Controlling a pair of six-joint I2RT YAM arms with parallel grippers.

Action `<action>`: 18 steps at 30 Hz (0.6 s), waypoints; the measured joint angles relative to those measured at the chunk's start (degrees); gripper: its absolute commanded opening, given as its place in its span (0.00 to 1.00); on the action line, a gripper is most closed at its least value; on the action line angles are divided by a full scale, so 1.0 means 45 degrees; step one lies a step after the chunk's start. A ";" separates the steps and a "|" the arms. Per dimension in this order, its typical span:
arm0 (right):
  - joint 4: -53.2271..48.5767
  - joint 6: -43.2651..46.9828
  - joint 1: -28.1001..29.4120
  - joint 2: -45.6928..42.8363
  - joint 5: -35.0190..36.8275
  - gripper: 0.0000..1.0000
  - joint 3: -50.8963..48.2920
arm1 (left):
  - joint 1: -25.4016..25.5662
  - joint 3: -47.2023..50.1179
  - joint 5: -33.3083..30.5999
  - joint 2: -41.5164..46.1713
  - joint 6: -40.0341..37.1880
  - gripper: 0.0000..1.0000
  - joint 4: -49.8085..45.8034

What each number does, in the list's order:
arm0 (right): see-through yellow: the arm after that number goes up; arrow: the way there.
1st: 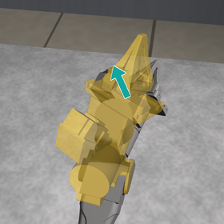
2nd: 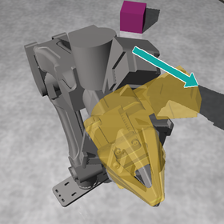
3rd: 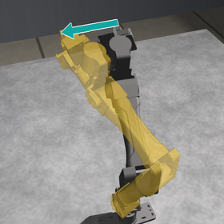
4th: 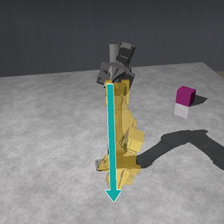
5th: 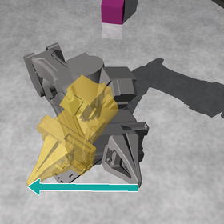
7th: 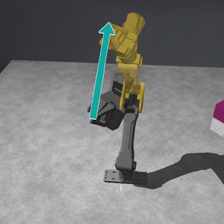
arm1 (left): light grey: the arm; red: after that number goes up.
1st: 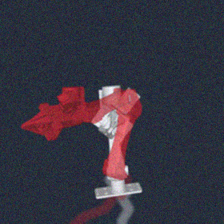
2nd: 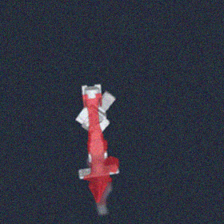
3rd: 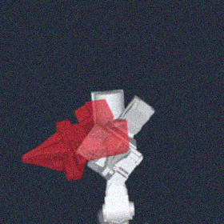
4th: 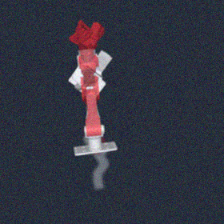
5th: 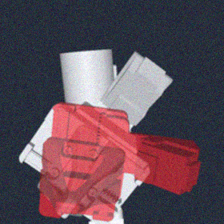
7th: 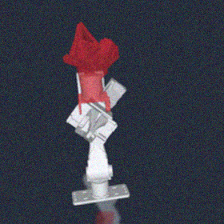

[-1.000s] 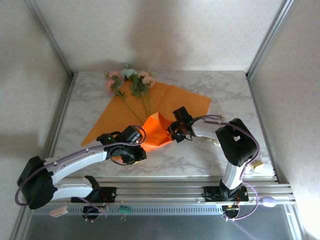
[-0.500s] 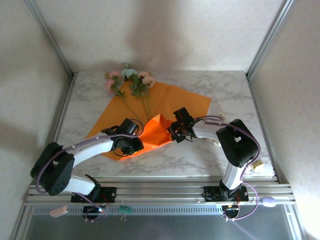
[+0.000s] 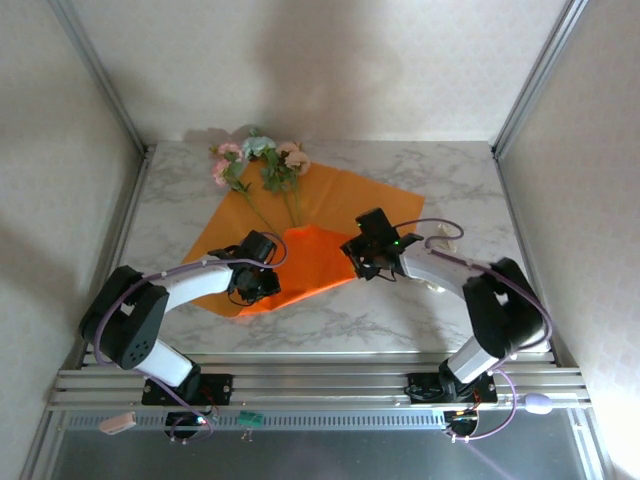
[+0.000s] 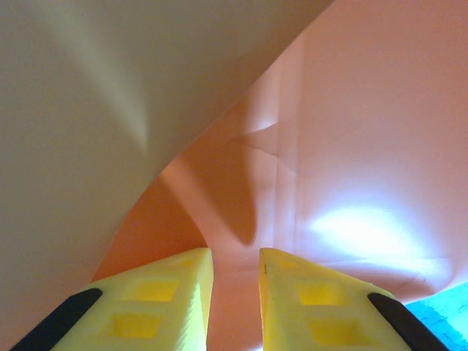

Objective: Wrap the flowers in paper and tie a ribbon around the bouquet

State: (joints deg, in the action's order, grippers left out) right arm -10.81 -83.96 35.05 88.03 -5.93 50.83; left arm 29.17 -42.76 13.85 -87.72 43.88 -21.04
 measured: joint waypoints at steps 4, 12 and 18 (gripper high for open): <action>0.1588 0.0282 -0.0335 -0.2191 0.0180 0.51 -0.2463 | -0.0005 -0.0068 -0.0053 -0.0049 -0.0107 0.21 0.0000; 0.4925 0.0801 -0.1501 -0.2205 -0.0053 0.48 -0.5906 | -0.0005 -0.0068 -0.0097 -0.0068 -0.0287 0.21 0.0000; 0.8238 0.0835 -0.2399 -0.1078 -0.0962 0.45 -0.6513 | -0.0005 -0.0078 -0.0151 -0.0107 -0.0476 0.21 0.0000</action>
State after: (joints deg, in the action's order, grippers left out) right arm 26.26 -80.20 24.25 83.18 -10.26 21.52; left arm 29.15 -43.11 13.17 -88.20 41.74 -21.04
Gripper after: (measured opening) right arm 0.462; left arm 0.207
